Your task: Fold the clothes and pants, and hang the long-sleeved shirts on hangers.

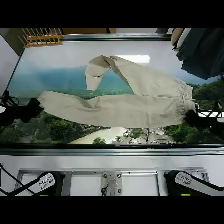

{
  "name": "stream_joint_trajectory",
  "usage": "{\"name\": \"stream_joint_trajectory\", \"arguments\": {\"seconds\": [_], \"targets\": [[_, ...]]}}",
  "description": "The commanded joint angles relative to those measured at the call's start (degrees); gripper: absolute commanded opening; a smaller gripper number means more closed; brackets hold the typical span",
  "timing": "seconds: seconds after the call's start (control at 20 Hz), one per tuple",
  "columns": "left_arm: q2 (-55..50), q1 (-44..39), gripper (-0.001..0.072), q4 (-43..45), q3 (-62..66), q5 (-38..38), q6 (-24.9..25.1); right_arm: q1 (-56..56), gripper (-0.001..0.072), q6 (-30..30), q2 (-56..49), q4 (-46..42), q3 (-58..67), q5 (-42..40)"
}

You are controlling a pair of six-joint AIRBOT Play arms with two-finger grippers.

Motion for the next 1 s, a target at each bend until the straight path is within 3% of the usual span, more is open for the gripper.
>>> {"name": "stream_joint_trajectory", "arguments": {"seconds": [0.0, 0.2, 0.35, 0.45, 0.6, 0.8, 0.95], "targets": [[-3.37, -1.31, 0.0002, -0.15, 10.23, -0.76, -3.54, 5.27, 0.0012, 2.14, -0.24, 0.07, 12.85, 6.67], [-11.80, -4.74, 0.0003, -0.17, 40.17, -6.40, -6.29, 13.57, 0.0012, 16.70, -1.51, -10.47, 39.26, 13.46], [-16.06, -4.63, 0.0003, 2.38, 59.95, -13.27, -6.25, 15.34, 0.0012, 20.13, -1.62, -17.14, 51.43, 18.67], [-16.09, -4.68, 0.0003, 9.68, 63.87, -17.62, -6.27, 15.30, 0.0012, 19.80, 0.15, -22.12, 51.32, 21.62], [-12.24, -4.72, 0.0003, 18.78, 56.22, -21.05, -6.19, 15.43, 0.0012, 18.03, 4.42, -28.92, 42.38, 24.74], [-1.20, -2.43, 0.0003, 21.42, 28.48, -16.65, -5.92, 15.39, 0.0012, 17.29, 15.04, -35.98, 16.81, 23.85], [7.08, 0.59, 0.0004, 21.38, 7.34, -13.88, -2.29, 15.34, 0.0013, 17.31, 22.29, -39.34, 0.94, 24.46]]}}
